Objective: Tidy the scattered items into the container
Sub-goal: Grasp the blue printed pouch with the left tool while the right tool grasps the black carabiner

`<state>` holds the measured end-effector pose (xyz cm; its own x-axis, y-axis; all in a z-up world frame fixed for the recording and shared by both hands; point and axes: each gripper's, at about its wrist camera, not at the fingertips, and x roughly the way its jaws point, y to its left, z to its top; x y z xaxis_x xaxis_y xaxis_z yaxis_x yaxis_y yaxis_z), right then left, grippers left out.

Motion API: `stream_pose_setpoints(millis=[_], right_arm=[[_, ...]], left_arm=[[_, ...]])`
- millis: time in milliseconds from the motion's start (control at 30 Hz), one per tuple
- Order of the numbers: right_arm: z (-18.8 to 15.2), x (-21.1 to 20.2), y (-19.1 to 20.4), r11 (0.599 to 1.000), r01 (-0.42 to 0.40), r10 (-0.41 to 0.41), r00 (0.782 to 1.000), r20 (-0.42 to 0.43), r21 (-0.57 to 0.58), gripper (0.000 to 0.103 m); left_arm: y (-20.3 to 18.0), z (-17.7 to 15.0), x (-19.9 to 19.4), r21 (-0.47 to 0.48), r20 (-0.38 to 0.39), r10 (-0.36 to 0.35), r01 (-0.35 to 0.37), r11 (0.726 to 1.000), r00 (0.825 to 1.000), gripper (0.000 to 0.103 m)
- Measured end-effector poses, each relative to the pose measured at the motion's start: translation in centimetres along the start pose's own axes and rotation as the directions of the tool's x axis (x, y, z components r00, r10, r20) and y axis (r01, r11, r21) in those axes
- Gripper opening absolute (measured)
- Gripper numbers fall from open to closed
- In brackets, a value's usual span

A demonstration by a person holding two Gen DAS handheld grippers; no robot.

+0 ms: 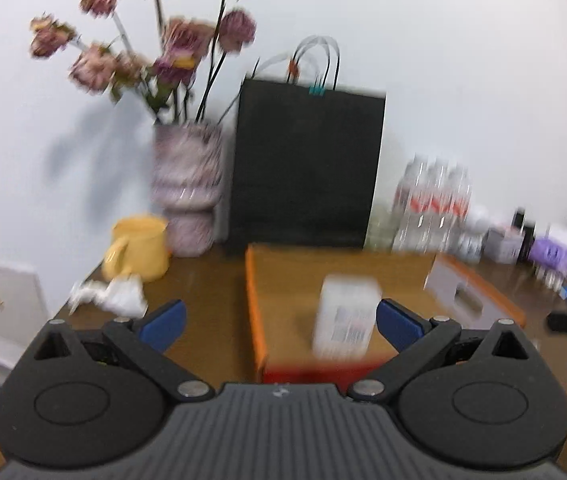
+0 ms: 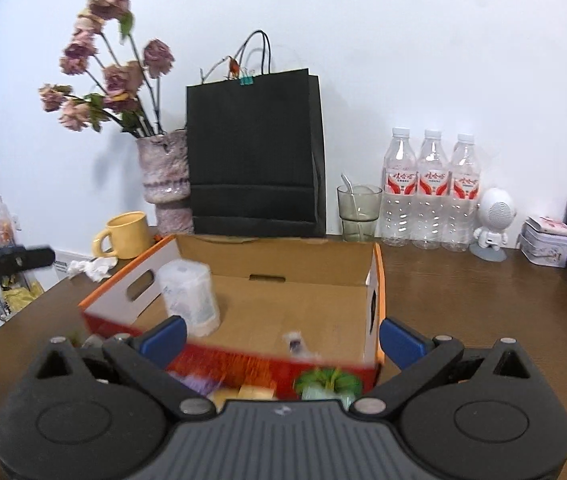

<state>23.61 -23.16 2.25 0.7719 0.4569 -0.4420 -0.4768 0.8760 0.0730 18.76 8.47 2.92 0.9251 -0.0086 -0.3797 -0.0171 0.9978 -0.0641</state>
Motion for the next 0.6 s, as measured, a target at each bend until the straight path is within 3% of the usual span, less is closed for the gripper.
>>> stream_pose_setpoints(millis=[233, 600], right_arm=[[-5.7, -2.9, 1.3, 1.0, -0.002, 0.002, 0.992, -0.123, 0.0, 0.102], [-11.9, -4.6, 5.3, 0.997, -0.044, 0.031, 0.98, -0.196, -0.065, 0.089]], left_arm=[[0.7, -5.3, -1.2, -0.022, -0.165, 0.0, -0.004, 1.0, 0.986, 0.103], [0.9, -8.7, -0.1, 0.022, -0.229, 0.012, -0.007, 1.0, 0.973, 0.103]])
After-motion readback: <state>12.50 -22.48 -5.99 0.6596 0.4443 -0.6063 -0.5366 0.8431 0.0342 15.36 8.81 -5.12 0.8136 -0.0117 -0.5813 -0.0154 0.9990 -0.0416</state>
